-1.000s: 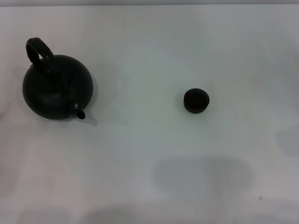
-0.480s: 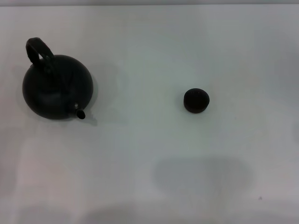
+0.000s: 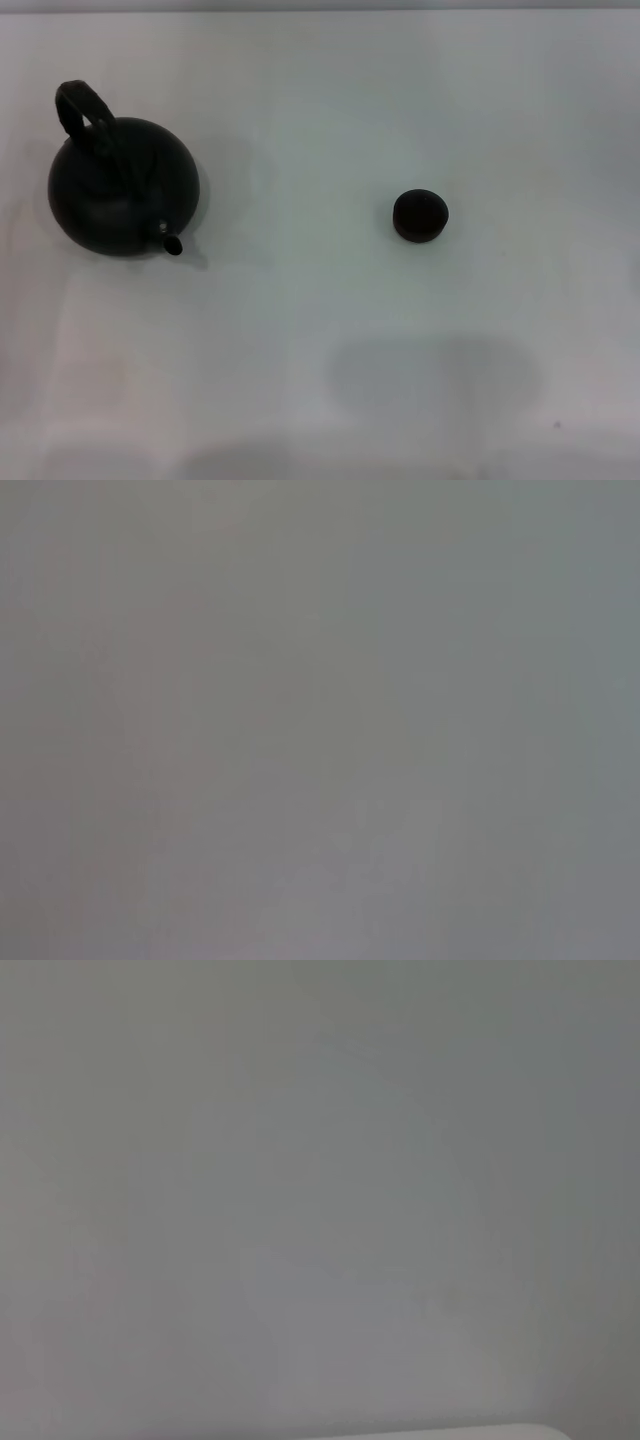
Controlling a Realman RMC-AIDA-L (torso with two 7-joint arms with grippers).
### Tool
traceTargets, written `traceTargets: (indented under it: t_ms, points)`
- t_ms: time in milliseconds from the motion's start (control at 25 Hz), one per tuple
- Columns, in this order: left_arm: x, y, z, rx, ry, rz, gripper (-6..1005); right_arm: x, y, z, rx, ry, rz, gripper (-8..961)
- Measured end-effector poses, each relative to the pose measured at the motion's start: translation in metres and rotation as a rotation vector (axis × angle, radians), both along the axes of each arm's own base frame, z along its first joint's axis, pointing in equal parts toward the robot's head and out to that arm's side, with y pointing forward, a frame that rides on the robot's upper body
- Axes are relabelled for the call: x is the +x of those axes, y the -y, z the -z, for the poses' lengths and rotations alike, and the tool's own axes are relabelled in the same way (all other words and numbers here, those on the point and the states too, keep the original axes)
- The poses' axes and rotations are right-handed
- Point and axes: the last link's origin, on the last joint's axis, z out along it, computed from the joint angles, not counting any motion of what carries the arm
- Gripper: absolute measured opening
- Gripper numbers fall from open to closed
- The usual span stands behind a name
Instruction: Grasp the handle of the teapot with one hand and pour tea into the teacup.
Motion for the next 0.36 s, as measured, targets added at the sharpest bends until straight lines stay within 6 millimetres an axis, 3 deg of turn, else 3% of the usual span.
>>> traceTargets:
  t_ms: [360]
  points:
    - [0.002, -0.006, -0.003, 0.007, -0.032, 0.008, 870, -0.004, 0.003, 0.016, -0.024, 0.015, -0.012, 835]
